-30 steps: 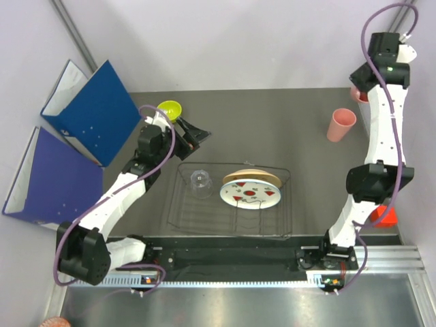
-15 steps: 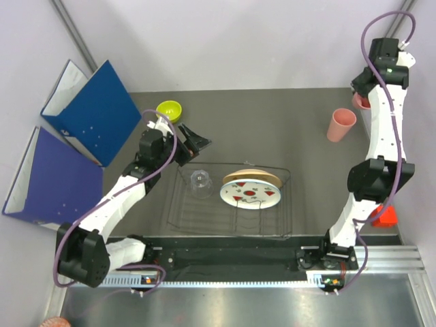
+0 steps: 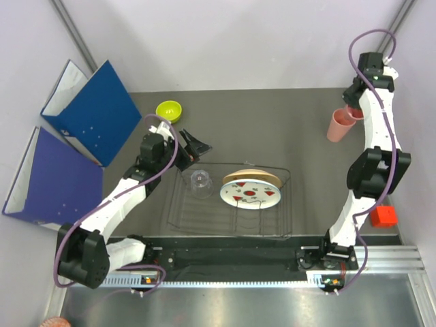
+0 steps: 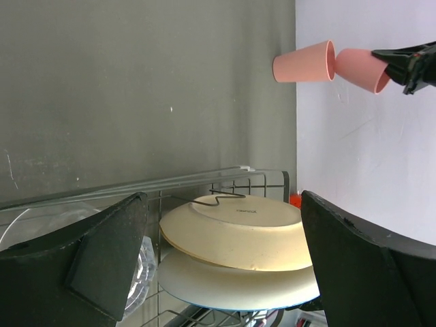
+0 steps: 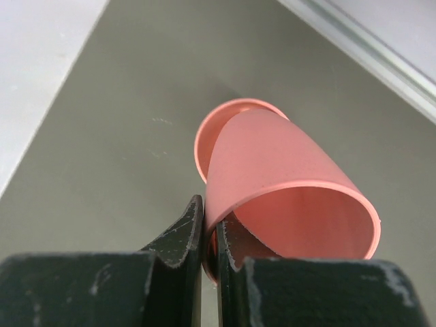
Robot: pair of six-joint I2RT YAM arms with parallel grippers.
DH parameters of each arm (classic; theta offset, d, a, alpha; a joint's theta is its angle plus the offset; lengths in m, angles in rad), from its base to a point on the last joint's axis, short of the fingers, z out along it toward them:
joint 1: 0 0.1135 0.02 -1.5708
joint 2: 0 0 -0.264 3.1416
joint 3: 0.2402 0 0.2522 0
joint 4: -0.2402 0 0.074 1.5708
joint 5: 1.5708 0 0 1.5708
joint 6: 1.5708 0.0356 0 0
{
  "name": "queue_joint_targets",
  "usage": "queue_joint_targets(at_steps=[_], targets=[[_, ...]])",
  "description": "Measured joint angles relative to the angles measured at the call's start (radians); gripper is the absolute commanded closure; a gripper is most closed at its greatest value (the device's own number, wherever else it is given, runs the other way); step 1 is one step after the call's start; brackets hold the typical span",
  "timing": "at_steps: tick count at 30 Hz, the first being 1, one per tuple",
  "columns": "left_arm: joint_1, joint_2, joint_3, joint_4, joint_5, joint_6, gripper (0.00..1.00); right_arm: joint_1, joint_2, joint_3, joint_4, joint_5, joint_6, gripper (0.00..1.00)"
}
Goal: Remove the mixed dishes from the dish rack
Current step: Place the cup at the center of the board.
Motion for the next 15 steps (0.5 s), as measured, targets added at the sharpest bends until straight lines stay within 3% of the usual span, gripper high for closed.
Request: queue_joint_targets(at_steps=[15], targets=[[0.0, 0.011, -0.018, 0.002, 0.023, 0.0, 0.03, 0.0, 0.0, -0.126, 0.128, -0.029, -0.013, 0.98]])
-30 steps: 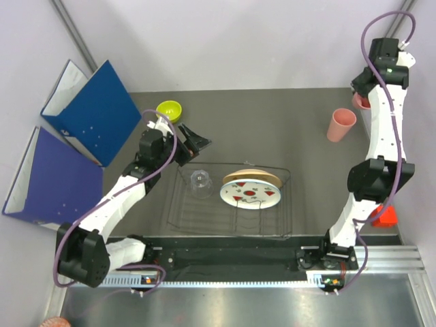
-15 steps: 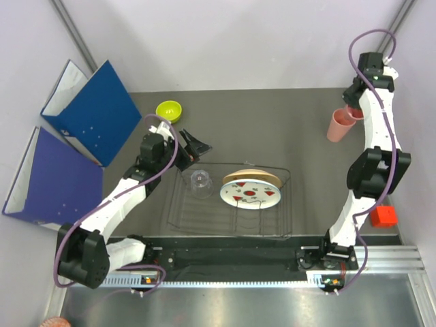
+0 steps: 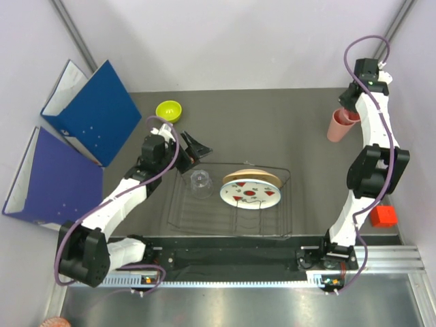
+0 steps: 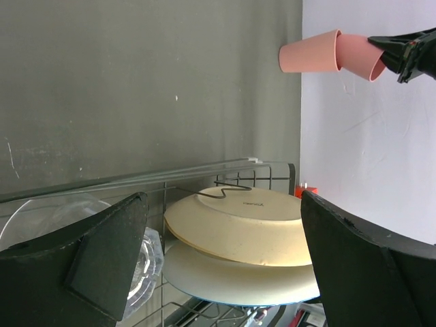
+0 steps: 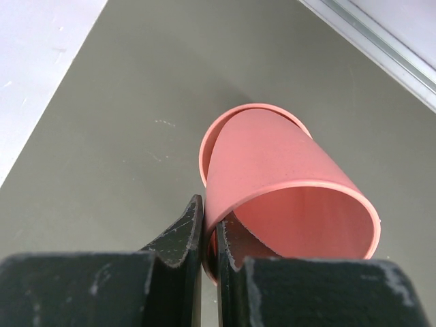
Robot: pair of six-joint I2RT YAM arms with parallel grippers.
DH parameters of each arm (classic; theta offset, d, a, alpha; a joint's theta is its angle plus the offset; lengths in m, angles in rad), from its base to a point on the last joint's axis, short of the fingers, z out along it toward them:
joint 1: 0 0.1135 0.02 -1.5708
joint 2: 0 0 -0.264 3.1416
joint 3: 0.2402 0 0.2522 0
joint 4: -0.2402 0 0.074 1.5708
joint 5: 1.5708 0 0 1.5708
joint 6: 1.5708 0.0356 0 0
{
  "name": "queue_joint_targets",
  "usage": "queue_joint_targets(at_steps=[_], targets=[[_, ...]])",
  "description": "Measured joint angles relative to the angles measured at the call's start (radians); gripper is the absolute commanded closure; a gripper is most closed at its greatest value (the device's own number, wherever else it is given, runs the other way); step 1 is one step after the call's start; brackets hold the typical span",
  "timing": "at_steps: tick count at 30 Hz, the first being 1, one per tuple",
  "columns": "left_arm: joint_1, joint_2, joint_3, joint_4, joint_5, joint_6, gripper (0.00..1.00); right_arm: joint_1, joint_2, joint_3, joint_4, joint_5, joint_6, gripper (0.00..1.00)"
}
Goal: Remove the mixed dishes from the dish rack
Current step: Place the cup at the center of the board.
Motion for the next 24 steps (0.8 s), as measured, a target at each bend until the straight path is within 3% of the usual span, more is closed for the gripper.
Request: queue_joint_targets(at_steps=[5, 8, 11, 18, 22, 24], targets=[[0.0, 0.013, -0.003, 0.002, 0.0, 0.0, 0.03, 0.0, 0.014, 0.01, 0.013, -0.008, -0.006, 0.81], [0.0, 0.027, -0.003, 0.001, 0.0, 0.0, 0.03, 0.001, 0.044, 0.036, 0.018, -0.015, -0.008, 0.63], [0.0, 0.037, -0.003, 0.0, 0.0, 0.0, 0.03, 0.002, 0.061, 0.05, 0.021, -0.026, -0.014, 0.52], [0.0, 0.039, -0.003, 0.0, -0.005, 0.004, 0.03, 0.003, 0.051, 0.064, 0.05, -0.05, 0.005, 0.43], [0.0, 0.025, -0.003, -0.005, -0.024, 0.016, 0.03, 0.034, -0.043, 0.029, 0.126, -0.097, 0.029, 0.37], [0.0, 0.011, -0.001, -0.018, -0.036, 0.033, 0.03, 0.086, -0.137, 0.001, 0.191, -0.114, 0.019, 0.22]])
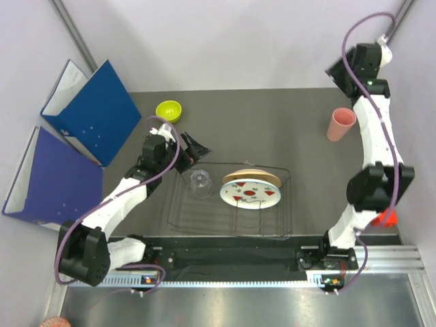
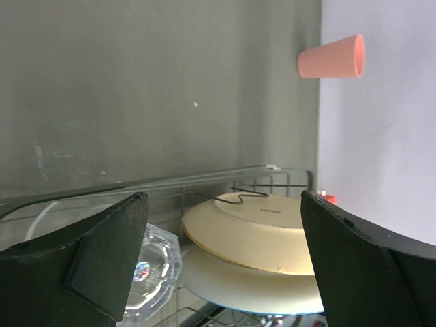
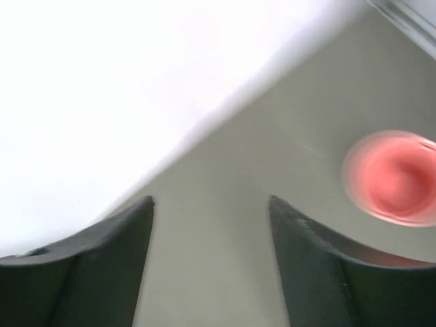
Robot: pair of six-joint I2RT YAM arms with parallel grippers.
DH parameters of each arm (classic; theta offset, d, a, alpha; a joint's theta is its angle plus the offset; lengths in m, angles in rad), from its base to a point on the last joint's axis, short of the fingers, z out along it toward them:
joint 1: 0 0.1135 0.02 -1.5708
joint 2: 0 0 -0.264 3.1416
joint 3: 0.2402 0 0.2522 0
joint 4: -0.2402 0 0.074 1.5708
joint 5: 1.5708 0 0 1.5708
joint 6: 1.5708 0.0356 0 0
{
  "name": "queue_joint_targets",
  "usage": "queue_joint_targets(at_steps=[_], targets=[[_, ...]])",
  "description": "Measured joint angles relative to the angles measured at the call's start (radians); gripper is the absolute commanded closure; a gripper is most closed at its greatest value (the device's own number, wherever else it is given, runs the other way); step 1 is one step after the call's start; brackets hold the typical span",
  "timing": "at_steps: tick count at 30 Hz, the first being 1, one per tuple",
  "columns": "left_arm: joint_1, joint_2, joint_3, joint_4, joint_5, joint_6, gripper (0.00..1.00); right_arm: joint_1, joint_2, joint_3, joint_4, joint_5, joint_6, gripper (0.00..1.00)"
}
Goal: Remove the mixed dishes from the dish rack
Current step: Place the cup at the center of the board, then pick up the cup from the dish rack.
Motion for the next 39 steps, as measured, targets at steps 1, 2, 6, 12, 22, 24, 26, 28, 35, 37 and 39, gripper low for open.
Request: queue_joint_targets(at_steps=[1, 2, 6, 12, 22, 24, 26, 28, 35, 37, 39], targets=[[0.0, -0.007, 0.006, -0.015, -0.015, 0.013, 0.03, 0.047, -0.066, -0.037, 0.062, -0.002, -0.014, 0.15], [0.0, -0.013, 0.019, -0.04, -0.027, 0.029, 0.03, 0.103, -0.143, -0.089, 0.13, -0.003, -0.031, 0.11], [-0.007, -0.039, 0.079, -0.149, -0.1, 0.111, 0.04, 0.38, -0.496, -0.385, 0.392, -0.067, -0.104, 0.11], [-0.153, -0.135, 0.116, -0.331, -0.315, 0.259, 0.04, 0.484, -0.778, -0.665, 0.552, -0.045, -0.14, 0.11], [-0.379, -0.125, 0.117, -0.507, -0.562, 0.314, 0.04, 0.761, -0.795, -0.907, 0.541, 0.066, -0.193, 0.1], [-0.386, -0.116, 0.106, -0.518, -0.593, 0.312, 0.04, 0.789, -0.796, -0.925, 0.554, 0.079, -0.196, 0.11], [-0.388, -0.101, 0.097, -0.525, -0.617, 0.311, 0.04, 0.811, -0.796, -0.949, 0.573, 0.089, -0.197, 0.1], [-0.389, -0.078, 0.092, -0.525, -0.628, 0.311, 0.04, 0.829, -0.796, -0.972, 0.586, 0.09, -0.196, 0.1], [-0.396, 0.024, 0.089, -0.517, -0.642, 0.303, 0.06, 0.84, -0.795, -1.037, 0.62, 0.082, -0.183, 0.1], [-0.397, 0.049, 0.087, -0.506, -0.643, 0.298, 0.08, 0.84, -0.795, -1.043, 0.628, 0.08, -0.18, 0.1], [-0.398, 0.06, 0.085, -0.496, -0.644, 0.292, 0.11, 0.84, -0.795, -1.051, 0.637, 0.08, -0.178, 0.1]])
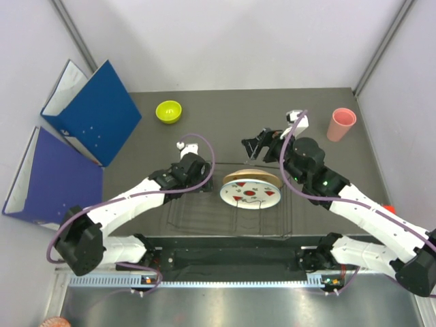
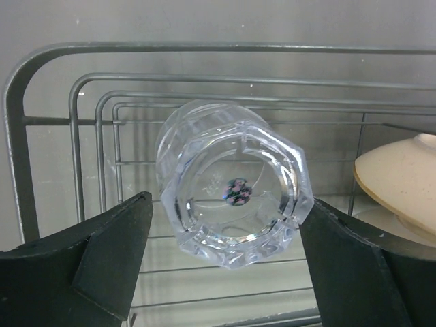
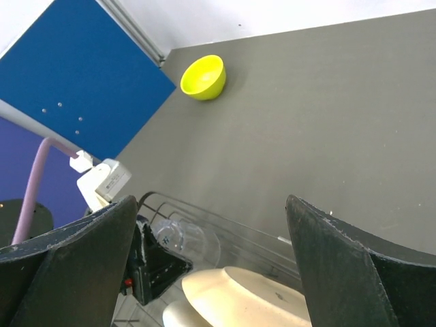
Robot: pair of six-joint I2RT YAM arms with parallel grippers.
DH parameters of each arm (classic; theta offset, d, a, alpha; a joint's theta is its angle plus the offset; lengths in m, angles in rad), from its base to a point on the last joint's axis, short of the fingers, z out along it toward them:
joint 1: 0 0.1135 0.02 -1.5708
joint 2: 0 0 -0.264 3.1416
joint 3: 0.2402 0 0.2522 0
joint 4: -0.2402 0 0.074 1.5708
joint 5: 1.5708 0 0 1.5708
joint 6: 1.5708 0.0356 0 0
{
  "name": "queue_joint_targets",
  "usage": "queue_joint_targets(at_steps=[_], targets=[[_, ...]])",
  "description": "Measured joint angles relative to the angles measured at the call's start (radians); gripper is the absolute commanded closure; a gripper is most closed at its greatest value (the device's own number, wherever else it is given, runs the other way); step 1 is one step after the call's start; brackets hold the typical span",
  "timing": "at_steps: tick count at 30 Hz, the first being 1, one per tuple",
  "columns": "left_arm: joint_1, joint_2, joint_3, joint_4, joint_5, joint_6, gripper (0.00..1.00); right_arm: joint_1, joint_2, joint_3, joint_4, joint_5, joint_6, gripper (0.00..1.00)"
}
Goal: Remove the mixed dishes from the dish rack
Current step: Pick up the cup from the dish rack.
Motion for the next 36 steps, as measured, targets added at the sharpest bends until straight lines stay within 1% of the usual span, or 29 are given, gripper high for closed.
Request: queue_joint_targets(at_steps=[4, 7, 9, 12, 14, 15, 17, 18, 19, 21, 22, 25, 26, 33, 36], targets=[[-0.002, 0.007, -0.003, 0.018, -0.006, -0.009, 0.17, 0.0, 0.0, -0.019, 0.008, -0.002, 0.0, 0.1], [-0.003, 0.007, -0.005, 0.027, -0.015, -0.009, 0.16, 0.0, 0.0, -0.034, 0.013, -0.007, 0.001, 0.1], [-0.004, 0.007, -0.01, 0.034, -0.024, -0.008, 0.13, 0.0, 0.0, -0.044, 0.015, -0.011, 0.002, 0.1], [-0.004, 0.007, -0.012, 0.042, -0.033, -0.008, 0.13, 0.0, 0.0, -0.052, 0.017, -0.015, 0.006, 0.1], [-0.004, 0.007, -0.013, 0.048, -0.039, -0.008, 0.2, 0.0, 0.0, -0.055, 0.019, -0.018, 0.007, 0.1], [-0.004, 0.007, -0.013, 0.05, -0.041, -0.007, 0.32, 0.0, 0.001, -0.055, 0.019, -0.019, 0.008, 0.11], [-0.004, 0.007, -0.014, 0.054, -0.044, -0.008, 0.44, 0.0, 0.001, -0.055, 0.02, -0.019, 0.01, 0.11], [-0.005, 0.004, -0.014, 0.056, -0.051, 0.002, 0.48, 0.0, 0.001, -0.056, 0.021, -0.021, 0.01, 0.11], [-0.006, 0.002, -0.014, 0.057, -0.054, 0.006, 0.59, 0.001, 0.001, -0.056, 0.021, -0.021, 0.013, 0.11], [-0.008, -0.001, -0.014, 0.059, -0.055, 0.018, 0.69, 0.001, 0.001, -0.056, 0.022, -0.021, 0.016, 0.11], [-0.008, -0.001, -0.014, 0.06, -0.055, 0.017, 0.8, 0.001, 0.001, -0.056, 0.022, -0.021, 0.016, 0.11], [-0.008, -0.002, -0.014, 0.061, -0.056, 0.018, 0.92, 0.0, 0.001, -0.056, 0.023, -0.021, 0.017, 0.11], [-0.008, -0.003, -0.016, 0.061, -0.056, 0.017, 1.0, 0.001, 0.001, -0.056, 0.023, -0.021, 0.018, 0.11], [-0.008, -0.055, -0.016, 0.016, -0.073, 0.016, 1.0, 0.001, 0.0, -0.056, 0.023, -0.022, 0.024, 0.11], [-0.008, -0.11, 0.001, -0.043, -0.09, 0.019, 1.0, 0.001, -0.003, -0.056, 0.022, -0.024, 0.023, 0.11]])
